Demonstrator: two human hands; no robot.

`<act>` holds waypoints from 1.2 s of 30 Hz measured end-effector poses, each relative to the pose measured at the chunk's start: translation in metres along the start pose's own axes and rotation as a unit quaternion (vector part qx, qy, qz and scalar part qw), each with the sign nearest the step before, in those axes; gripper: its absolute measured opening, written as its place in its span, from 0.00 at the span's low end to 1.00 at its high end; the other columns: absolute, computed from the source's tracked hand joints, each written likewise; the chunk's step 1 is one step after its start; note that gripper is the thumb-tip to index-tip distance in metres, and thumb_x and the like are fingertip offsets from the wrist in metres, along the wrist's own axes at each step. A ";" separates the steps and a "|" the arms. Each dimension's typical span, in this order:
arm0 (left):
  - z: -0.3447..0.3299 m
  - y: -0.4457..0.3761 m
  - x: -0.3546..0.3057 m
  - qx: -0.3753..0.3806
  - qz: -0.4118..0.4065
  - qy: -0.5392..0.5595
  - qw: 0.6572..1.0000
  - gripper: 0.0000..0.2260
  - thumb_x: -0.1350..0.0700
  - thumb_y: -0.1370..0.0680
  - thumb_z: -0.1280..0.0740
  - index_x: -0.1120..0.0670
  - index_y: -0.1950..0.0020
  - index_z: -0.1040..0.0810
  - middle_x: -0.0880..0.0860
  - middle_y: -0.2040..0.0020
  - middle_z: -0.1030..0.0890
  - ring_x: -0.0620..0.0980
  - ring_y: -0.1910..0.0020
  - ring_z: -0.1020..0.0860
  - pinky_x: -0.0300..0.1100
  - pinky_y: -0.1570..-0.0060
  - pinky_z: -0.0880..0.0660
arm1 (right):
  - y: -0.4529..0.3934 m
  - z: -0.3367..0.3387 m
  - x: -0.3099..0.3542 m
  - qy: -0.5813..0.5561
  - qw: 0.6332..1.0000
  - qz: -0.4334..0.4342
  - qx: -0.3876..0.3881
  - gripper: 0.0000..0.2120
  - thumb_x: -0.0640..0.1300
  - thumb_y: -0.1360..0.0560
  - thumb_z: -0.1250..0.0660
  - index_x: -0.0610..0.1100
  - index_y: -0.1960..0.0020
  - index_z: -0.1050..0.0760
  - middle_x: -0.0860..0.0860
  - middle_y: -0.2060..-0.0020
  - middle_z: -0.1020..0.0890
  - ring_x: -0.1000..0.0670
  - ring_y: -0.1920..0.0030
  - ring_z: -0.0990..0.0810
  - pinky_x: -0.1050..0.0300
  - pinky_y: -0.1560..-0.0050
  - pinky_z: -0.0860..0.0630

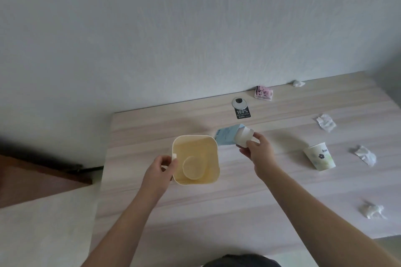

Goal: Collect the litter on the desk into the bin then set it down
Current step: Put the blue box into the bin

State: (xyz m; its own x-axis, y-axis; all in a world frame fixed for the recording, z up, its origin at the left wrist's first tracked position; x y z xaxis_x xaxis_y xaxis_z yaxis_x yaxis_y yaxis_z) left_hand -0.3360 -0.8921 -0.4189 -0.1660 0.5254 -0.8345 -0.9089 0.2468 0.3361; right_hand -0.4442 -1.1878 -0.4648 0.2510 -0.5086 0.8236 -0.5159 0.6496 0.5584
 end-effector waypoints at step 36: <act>0.034 0.014 0.023 0.001 -0.007 0.048 0.999 0.08 0.46 0.23 0.33 0.49 0.54 0.25 0.49 0.55 0.19 0.48 0.58 0.21 0.40 0.65 0.30 | 0.190 -0.086 -0.012 -0.128 0.990 -0.003 0.056 0.17 0.31 0.24 0.44 0.41 0.38 0.29 0.41 0.56 0.14 0.45 0.54 0.14 0.60 0.62 0.18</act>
State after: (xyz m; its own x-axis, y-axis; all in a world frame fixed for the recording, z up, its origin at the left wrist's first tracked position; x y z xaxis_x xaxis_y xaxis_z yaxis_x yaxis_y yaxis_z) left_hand -0.3397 -0.8486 -0.4190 -0.1900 0.4412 -0.8771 -0.9109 0.2542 0.3251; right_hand -0.4749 -1.0093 -0.3600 0.0451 -0.6481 0.7603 -0.6059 0.5873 0.5366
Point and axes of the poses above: each hand's wrist, its own y-axis away from the middle knuckle, its own z-axis out of the back of the hand, x = y × z, the point moved 4 cm from there along -y, towards the middle knuckle
